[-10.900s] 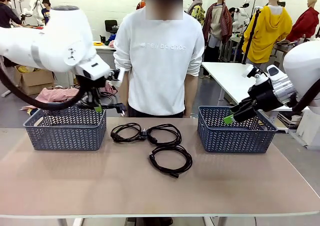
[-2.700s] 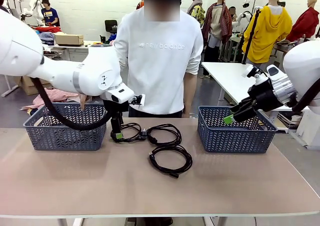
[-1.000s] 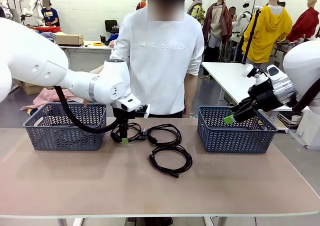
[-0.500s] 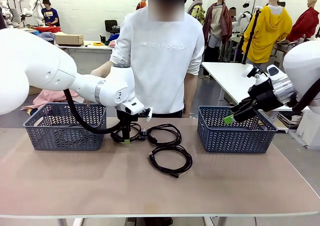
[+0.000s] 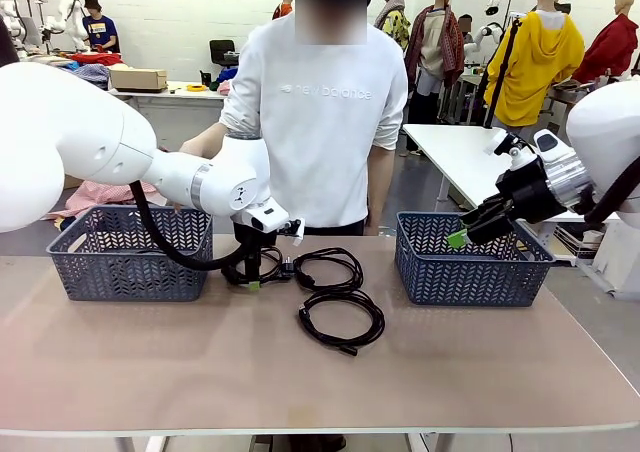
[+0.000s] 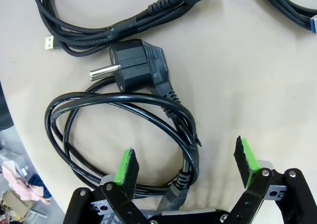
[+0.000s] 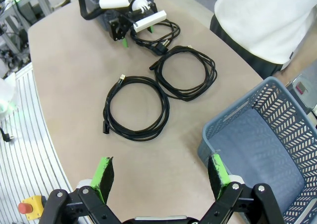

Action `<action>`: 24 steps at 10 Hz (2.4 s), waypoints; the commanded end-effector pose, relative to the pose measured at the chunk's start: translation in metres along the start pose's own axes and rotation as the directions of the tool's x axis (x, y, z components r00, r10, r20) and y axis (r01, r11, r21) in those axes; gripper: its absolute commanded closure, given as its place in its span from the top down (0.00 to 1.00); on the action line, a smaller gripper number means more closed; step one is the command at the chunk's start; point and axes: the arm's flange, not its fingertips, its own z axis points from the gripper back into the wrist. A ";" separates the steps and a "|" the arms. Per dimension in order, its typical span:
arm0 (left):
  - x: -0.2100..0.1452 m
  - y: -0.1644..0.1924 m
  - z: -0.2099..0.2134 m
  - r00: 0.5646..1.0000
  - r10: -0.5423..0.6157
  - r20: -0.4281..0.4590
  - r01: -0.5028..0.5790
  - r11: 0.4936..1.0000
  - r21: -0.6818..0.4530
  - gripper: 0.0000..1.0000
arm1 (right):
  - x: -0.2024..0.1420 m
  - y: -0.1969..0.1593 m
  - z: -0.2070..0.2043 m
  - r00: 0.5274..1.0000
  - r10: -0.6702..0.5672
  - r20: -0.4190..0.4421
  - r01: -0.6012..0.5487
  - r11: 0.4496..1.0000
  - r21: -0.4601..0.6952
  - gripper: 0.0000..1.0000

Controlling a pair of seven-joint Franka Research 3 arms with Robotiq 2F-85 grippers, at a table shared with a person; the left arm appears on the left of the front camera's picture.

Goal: Organize the cables according to human instructions.
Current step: Pick up a bundle of cables and place it in the basket indicated by the human.

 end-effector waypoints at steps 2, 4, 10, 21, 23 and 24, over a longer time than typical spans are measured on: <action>0.002 0.006 -0.004 0.999 0.016 -0.030 -0.015 1.000 0.005 1.00 | 0.000 -0.003 -0.002 0.999 0.021 0.028 -0.021 1.000 0.010 1.00; 0.003 0.007 -0.007 1.000 0.011 -0.025 -0.010 1.000 0.003 0.80 | 0.000 -0.003 -0.002 0.999 0.021 0.028 -0.021 1.000 0.010 1.00; 0.002 0.008 -0.006 1.000 0.005 -0.003 -0.005 1.000 -0.003 0.21 | 0.000 -0.003 -0.002 0.999 0.021 0.028 -0.021 1.000 0.010 1.00; -0.005 -0.010 0.130 0.998 0.055 0.006 -0.055 0.986 0.157 0.00 | 0.000 -0.003 -0.002 0.999 0.021 0.028 -0.021 1.000 0.010 1.00; -0.035 -0.023 0.176 0.998 0.054 0.023 -0.057 0.982 0.179 0.00 | 0.000 -0.003 -0.002 0.999 0.021 0.028 -0.021 1.000 0.010 1.00; -0.054 -0.030 0.194 0.998 0.063 0.014 -0.065 0.977 0.203 0.00 | 0.000 -0.003 -0.002 0.999 0.021 0.028 -0.021 1.000 0.010 1.00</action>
